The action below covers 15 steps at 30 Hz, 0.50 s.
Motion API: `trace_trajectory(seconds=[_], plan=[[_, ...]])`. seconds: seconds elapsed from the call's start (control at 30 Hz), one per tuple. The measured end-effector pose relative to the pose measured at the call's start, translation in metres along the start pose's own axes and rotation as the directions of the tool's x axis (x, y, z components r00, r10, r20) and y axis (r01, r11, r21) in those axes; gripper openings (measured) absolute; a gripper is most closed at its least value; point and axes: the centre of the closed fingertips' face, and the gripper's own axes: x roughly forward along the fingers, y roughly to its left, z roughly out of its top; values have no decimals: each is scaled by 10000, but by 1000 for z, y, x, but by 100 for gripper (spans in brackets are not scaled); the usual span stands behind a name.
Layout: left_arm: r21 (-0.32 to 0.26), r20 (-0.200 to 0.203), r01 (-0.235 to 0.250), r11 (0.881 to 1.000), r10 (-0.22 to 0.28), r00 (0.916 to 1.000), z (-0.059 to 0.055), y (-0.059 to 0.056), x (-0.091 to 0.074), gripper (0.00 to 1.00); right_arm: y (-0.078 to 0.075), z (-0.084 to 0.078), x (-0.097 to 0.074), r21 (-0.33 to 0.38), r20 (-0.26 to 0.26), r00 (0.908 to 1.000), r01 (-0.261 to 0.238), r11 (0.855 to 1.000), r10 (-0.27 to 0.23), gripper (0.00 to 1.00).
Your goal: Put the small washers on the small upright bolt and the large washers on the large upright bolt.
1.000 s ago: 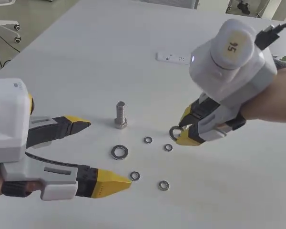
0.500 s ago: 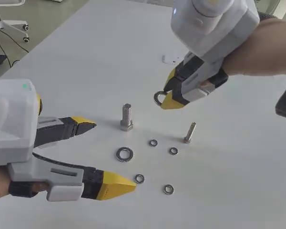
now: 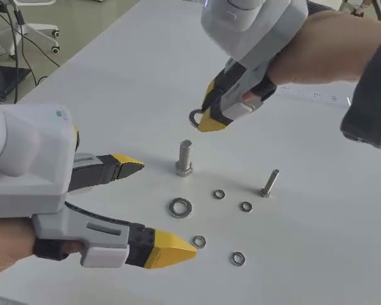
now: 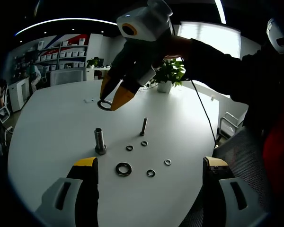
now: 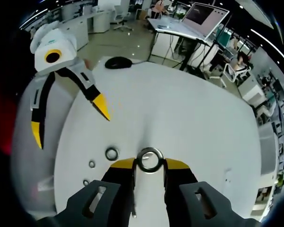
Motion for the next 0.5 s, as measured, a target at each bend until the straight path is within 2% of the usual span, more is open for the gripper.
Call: trace_trajectory(seconds=[0.2, 0.37, 0.5], plan=[[-68, 74, -46, 10000, 47, 10000, 1, 3, 2, 91, -1, 1, 15, -72, -172, 9996, -222, 9997, 221, 23], [46, -121, -49, 10000, 50, 9999, -4, 3, 7, 91, -2, -3, 25, -122, -427, 9985, -348, 9993, 343, 23], [3, -94, -105, 9999, 105, 9999, -5, 5, 7, 91, -3, -7, 30, -146, -525, 9978, -409, 9991, 401, 23]])
